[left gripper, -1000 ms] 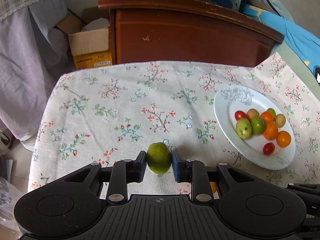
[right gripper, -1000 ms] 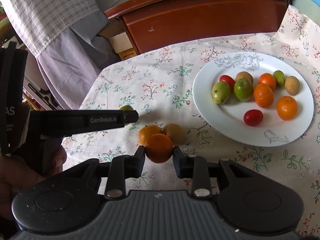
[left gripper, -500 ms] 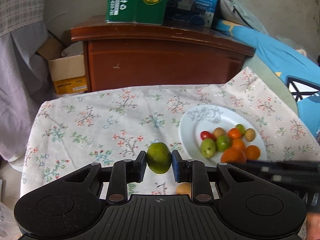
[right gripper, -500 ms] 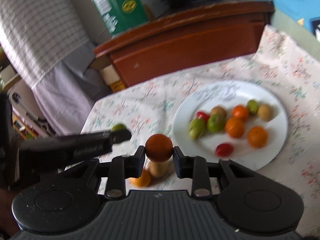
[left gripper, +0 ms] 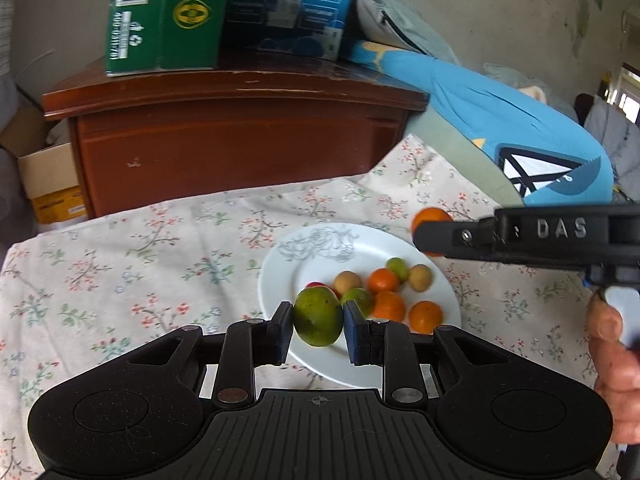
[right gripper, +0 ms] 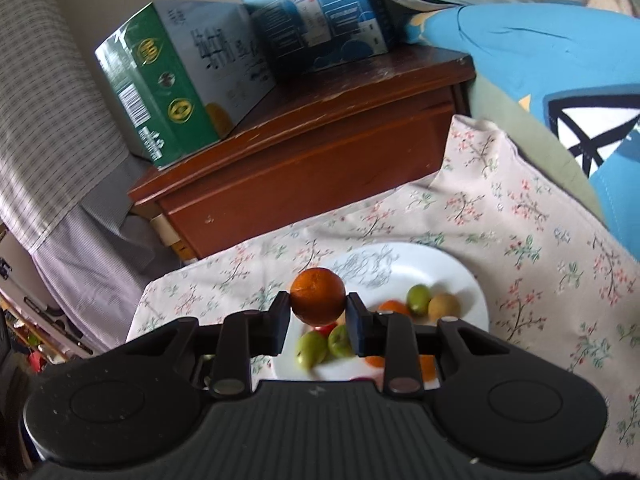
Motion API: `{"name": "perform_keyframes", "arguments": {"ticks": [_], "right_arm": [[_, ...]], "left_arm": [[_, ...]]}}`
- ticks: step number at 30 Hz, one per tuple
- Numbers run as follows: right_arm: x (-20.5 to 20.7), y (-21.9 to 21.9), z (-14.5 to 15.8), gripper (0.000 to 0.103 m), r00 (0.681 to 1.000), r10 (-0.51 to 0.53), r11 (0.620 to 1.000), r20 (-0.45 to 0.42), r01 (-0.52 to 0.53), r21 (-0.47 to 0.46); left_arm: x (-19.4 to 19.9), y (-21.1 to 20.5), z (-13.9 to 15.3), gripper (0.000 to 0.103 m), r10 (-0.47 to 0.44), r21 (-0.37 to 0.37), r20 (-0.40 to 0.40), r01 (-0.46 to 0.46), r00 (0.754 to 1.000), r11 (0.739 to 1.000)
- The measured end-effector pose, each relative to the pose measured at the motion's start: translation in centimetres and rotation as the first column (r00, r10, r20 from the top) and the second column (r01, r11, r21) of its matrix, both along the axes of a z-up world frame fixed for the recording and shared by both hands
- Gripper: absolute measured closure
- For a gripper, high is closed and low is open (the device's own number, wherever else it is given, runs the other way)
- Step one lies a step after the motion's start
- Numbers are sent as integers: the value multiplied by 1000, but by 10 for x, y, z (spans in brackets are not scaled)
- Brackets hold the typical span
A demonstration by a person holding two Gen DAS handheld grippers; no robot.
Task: Organize fruits
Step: 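Carry the lime and tangerine onto the white plate and open both tools, then withdraw both tools from the plate back toward the remaining fruits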
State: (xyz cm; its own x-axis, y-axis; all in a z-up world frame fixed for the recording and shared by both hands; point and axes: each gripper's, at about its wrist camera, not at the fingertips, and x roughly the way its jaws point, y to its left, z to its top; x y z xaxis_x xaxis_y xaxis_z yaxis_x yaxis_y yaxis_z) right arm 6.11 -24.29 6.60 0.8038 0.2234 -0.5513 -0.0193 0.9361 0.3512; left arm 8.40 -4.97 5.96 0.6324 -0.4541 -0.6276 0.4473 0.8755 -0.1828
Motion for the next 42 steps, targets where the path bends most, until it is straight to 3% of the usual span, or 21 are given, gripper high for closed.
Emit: {"name": "perform_keyframes", "arguments": {"ticks": [12,29,31,33,37,39,42], "right_arm": [[37,-24,-10,73,1000,0,1000,-30,1,16],[74,-23,-53,70,990,-2,999,-138,-2,-34],[74,-24,-53,70,990,-8,1000,-139,5,-23],[73,-24,-51,70,991,-9,1000,-135,6,-22],[66,-24,-41,70,993,-14,1000,-115,12,-11],[60,-22,-35,70,995,-7,1000,-101,7,-2],[50,-16,-24,70,997,10,1000,-78,-10,-1]], "left_arm": [[13,-21,-15,79,-47,-18,-29,47,998,999],[23,-22,-28,76,-8,-13,-72,7,997,1000],[24,-20,-26,67,7,-15,-75,-8,997,1000],[23,-16,-21,41,35,-14,-65,-36,997,999],[18,-7,-4,36,43,2,-33,-43,999,999],[15,-1,7,25,60,18,-15,-59,998,998],[12,9,22,22,75,31,8,-75,997,997]]}}
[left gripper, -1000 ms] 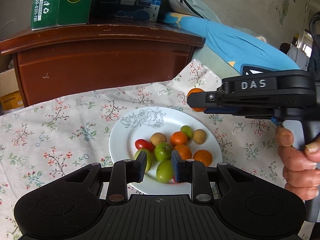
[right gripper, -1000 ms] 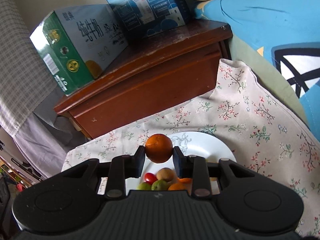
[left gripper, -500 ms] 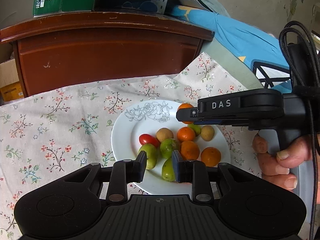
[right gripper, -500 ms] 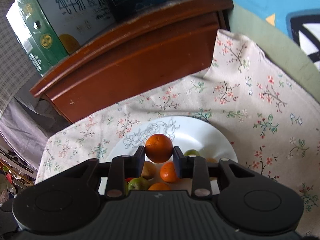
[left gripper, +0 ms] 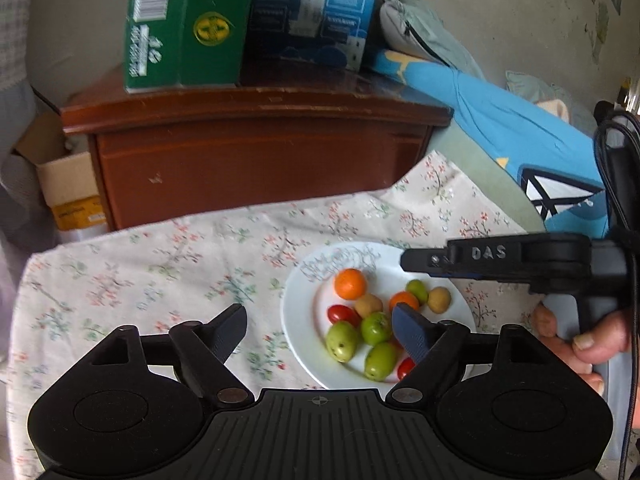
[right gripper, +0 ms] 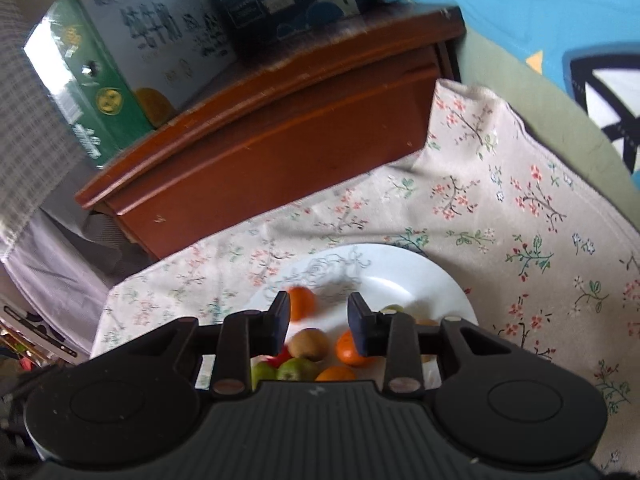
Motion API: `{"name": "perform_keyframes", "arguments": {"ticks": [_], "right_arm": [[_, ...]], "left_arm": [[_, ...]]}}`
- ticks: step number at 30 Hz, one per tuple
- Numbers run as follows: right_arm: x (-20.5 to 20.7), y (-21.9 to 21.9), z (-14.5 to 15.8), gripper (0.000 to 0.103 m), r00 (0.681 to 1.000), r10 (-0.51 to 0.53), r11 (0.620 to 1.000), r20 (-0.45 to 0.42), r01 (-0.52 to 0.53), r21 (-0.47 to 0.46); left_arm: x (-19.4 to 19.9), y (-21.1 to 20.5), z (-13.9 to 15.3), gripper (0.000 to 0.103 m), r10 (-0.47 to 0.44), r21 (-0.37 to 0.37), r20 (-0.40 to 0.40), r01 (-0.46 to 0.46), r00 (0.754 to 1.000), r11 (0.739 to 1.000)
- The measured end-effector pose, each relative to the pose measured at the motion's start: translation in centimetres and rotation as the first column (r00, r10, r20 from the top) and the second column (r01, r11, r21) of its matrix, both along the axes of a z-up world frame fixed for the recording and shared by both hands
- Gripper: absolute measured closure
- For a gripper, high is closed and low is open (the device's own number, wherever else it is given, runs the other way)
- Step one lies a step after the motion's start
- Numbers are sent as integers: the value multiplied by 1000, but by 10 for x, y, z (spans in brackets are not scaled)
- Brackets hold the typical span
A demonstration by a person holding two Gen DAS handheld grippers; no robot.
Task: Organize fruits
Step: 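Withdraw both tools from the plate back toward the remaining fruits, then grasp a tangerine with the left tool while the right grasps a brown fruit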
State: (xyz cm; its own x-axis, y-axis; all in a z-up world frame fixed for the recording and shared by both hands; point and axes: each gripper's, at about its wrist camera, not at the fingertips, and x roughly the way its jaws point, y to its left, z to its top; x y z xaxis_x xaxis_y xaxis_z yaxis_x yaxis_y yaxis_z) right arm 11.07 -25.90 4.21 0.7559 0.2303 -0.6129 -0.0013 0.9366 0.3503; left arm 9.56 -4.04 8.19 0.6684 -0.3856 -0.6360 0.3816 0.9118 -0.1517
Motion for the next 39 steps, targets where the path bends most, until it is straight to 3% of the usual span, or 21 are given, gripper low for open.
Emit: {"name": "perform_keyframes", "arguments": {"ticks": [9,17,32,39], "right_arm": [[-39,26,8,70,998,58,998,11,-58,-4],[-71,45,-2,70,995,98,995,-10,-98,23],[-71,71,-26,70,981,180,984,-71,-179,20],[-64,79,-41,70,972,209,977,-104,-204,63]], "left_arm": [[-8,33,10,21,15,102,-30,-12,999,995],[-21,56,5,21,38,66,-50,-35,998,997],[-22,59,-31,21,85,230,-124,-55,989,972],[-28,65,-46,21,74,245,-161,-33,984,969]]}}
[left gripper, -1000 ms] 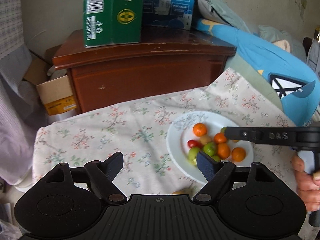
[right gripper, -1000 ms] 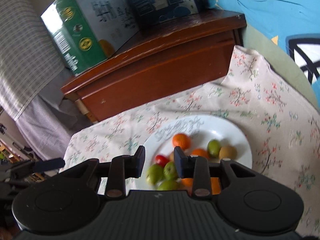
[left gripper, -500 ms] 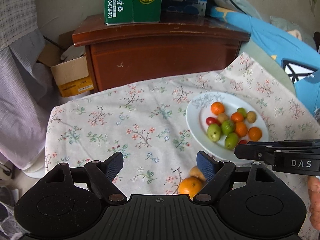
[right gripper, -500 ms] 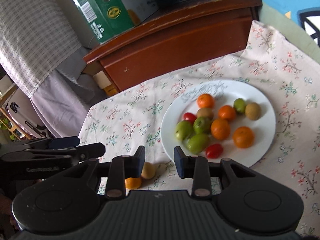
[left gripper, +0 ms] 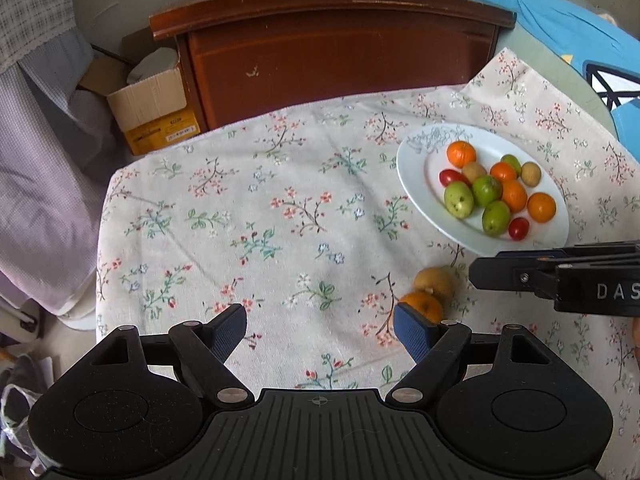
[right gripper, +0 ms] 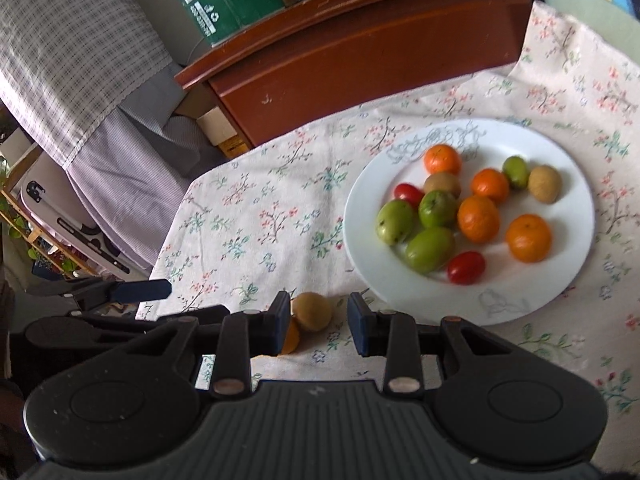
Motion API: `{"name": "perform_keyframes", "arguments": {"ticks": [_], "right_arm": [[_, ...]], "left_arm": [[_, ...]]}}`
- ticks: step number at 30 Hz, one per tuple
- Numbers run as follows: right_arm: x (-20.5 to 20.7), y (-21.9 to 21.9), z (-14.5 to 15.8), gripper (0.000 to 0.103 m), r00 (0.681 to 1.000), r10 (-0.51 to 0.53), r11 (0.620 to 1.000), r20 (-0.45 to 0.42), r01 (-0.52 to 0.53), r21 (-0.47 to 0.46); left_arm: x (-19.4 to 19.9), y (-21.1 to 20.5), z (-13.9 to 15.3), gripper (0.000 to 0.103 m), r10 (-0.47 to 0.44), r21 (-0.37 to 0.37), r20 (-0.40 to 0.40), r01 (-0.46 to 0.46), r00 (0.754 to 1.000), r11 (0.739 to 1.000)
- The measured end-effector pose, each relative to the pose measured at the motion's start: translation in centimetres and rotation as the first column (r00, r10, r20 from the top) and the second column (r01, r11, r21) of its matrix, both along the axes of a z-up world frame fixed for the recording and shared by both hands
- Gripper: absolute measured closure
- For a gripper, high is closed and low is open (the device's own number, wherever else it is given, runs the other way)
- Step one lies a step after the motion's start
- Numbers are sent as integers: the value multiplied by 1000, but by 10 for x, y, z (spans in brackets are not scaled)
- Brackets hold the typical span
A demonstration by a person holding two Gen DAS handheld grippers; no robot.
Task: Organize fruits
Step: 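Grasp a tangerine with the left tool while the right grasps a brown fruit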
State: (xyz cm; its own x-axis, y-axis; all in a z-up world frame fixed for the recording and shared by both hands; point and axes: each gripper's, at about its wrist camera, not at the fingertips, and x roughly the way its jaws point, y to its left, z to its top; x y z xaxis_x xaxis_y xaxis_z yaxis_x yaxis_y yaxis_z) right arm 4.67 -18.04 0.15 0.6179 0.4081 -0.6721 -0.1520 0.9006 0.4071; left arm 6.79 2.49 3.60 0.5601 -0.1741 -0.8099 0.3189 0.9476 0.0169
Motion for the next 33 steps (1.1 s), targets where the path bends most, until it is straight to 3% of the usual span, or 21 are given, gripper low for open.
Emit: {"name": "perform_keyframes", "arguments": {"ticks": [6,25,33], "right_arm": [[8,4,-13,70,999,-10,999,-37,11,47],[19,8,-29,70,996,-67,995,-60,71,65],[19,9,-25,77,996,-49,997,-71,53,60]], "left_arm": [[-5,5,-9,21,-11,-7,-20,11,1000,1000],[-18,-12,-16,21,-121,-15,-7,121,993,993],[-16,-15,-18,22,-123,-60,0,123,992,991]]}}
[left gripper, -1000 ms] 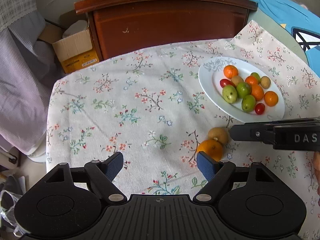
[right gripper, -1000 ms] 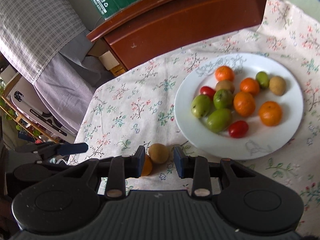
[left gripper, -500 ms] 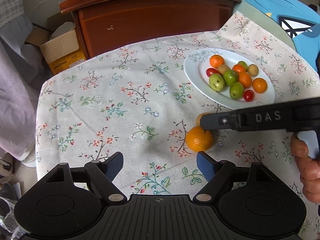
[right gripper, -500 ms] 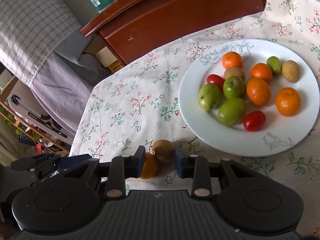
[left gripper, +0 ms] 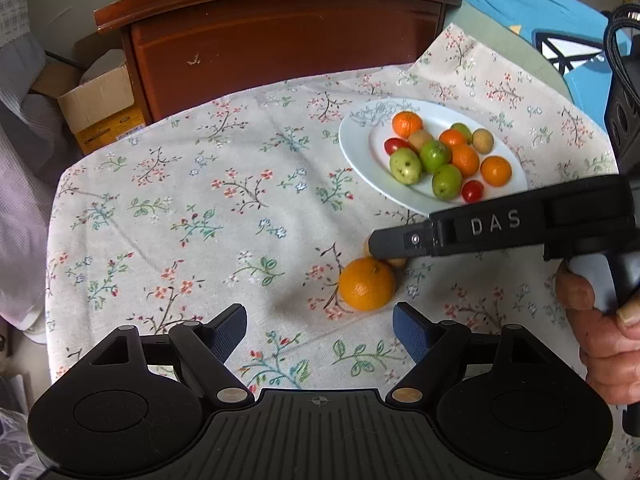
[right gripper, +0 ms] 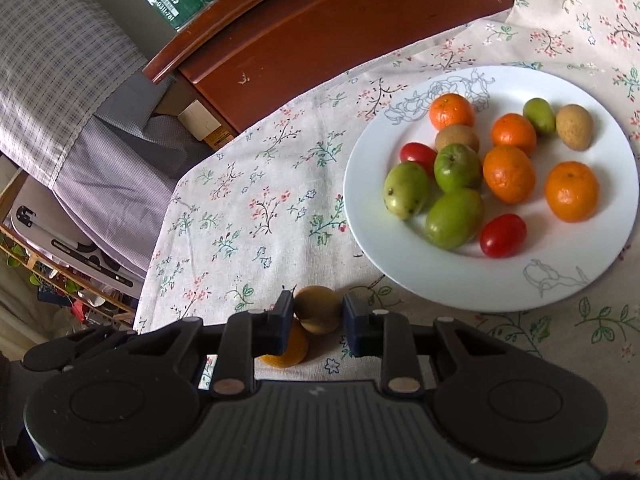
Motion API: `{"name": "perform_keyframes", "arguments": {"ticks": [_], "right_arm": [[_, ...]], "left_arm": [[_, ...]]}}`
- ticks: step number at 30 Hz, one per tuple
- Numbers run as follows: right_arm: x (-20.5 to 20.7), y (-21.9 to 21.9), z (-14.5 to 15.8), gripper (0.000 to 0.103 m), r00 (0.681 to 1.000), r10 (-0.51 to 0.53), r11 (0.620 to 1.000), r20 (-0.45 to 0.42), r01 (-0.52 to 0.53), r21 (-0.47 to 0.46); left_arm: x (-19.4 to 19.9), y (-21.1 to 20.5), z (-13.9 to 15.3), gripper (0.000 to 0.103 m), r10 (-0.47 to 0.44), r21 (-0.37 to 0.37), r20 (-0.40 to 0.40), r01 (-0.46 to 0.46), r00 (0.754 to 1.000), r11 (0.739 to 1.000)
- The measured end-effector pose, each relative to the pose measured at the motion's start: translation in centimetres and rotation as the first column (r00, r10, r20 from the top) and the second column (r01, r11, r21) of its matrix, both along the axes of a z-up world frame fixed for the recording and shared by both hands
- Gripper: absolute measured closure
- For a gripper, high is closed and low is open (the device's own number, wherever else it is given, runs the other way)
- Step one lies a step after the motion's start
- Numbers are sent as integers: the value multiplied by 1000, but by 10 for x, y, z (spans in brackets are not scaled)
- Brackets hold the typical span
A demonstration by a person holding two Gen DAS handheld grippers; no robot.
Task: Organize fruits
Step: 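Grasp a tangerine with the left tool while the right grasps a brown fruit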
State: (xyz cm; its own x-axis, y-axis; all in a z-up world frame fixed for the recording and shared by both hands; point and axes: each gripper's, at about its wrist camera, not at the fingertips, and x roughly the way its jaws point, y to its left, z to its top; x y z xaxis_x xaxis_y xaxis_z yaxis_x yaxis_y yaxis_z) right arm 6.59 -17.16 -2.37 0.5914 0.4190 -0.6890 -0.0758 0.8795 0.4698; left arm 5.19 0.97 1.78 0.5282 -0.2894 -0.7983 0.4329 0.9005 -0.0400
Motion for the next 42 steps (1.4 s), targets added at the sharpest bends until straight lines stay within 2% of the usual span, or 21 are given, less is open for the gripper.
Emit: {"name": "perform_keyframes", "arguments": {"ticks": [7,10,16,18,23,32,42], "right_arm": [[-12,-7,17,77,1000,9,997,8,-8,-73],[-17,-12,21,77,1000,12,996,10,-11,-94],[-21,-14,19,77,1000,23,992,-9,-24,-127],[-20,-13,15,77,999,24,991,-22,-27,-133],[-20,-13,11,74,999,21,991,-34,-26,-128],[-21,-10,9,75,998,29,990,-48,-36,-134],[-22,-13,18,76,999,24,992,-23,-27,-119]], "left_arm": [[7,-8,-2,24,13,-48,-13,-14,1000,999],[8,-14,-5,25,9,-46,-11,-9,1000,999],[8,-26,-15,43,-20,-4,-15,20,1000,1000],[7,-28,-17,45,-27,9,5,27,1000,1000],[9,-28,-16,46,-25,-8,5,25,1000,1000],[8,-29,-14,71,-42,-23,14,42,999,999],[8,-34,-4,71,-36,-32,45,37,998,999]]}}
